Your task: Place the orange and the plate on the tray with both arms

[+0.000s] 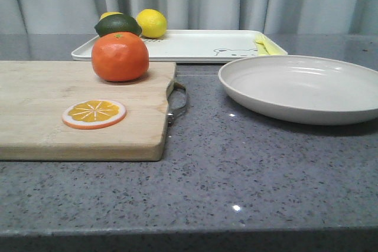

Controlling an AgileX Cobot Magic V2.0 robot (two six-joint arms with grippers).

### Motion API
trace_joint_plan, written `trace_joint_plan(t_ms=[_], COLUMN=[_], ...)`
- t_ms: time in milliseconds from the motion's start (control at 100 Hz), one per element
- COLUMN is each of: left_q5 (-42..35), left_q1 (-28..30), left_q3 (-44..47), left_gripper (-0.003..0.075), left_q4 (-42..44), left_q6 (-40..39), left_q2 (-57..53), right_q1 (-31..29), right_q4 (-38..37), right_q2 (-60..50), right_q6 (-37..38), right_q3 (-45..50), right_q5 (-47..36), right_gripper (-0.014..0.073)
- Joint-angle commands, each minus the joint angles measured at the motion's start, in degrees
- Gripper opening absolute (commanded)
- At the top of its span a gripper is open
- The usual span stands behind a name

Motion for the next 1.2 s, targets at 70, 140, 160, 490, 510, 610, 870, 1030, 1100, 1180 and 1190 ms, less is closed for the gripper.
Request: trace_joint_plan(t_ms=[70,140,160,490,510,610,870,1030,1100,1180,1190], left_q5=[-4.32,-4.32,-4.32,-4.74,-4.74,-4.74,-7.26,-8.94,-8.99,-9.23,-9.24], left_q1=[0.04,0.04,0.04,0.04,0.04,0.04,0.04,0.04,0.04,0.04,0.04], left_q3=[1.25,1.25,1.25,1.25,1.25,1.25,1.25,0.67,0.11,-0.95,-1.18], left_gripper=[-0.0019,-0.0019,-0.0019,-0.0019,-0.0019,-0.0019,-0.0019,-0.0019,-0.0019,-0.0019,-0.0019], left_q4=[-0.05,-0.05,-0.05,-0.05,-0.05,-0.05,-0.05,-0.05,-0.05,-0.05,-0.05], left_q6=[-0.33,-0.33,-0.33,-0.33,-0.33,-0.33,-0.33,-0.33,-0.33,-0.23,-0.23], left_q2=[-1.82,-1.82,-1.82,-1.82,-1.82,-1.82,-1.82,-1.82,-1.82,-1.59,-1.59], right_q1=[-0.1,-0.1,-0.1,-0.1,-0.1,-0.1,-0.18,-0.23,-0.15,-0.15,-0.15], right_q4=[-0.39,-0.39,-0.39,-0.39,-0.39,-0.39,-0.39,-0.39,-0.73,-0.73,-0.73], right_q2=[-1.24,-1.24,-1.24,-1.24,-1.24,-1.24,-1.24,-1.24,-1.24,-1.24,-1.24], right_q6=[-0.43,-0.43,-0.43,-0.43,-0.43,-0.43,-0.48,-0.48,-0.48,-0.48,-0.48], right_q3=[-0.03,-0.03,-0.03,-0.03,-0.03,-0.03,-0.03,-0.08,-0.08,-0.39,-0.46], right_q5=[-4.06,-4.06,-4.06,-4.06,-4.06,-4.06,-5.07,-5.39,-5.42,-5.37,-5.23], right_gripper=[-0.0066,-0.0066,-0.0066,-0.0066,-0.0066,-0.0066,-0.0066,-0.0066,-0.0066,-0.0066,-0.0066])
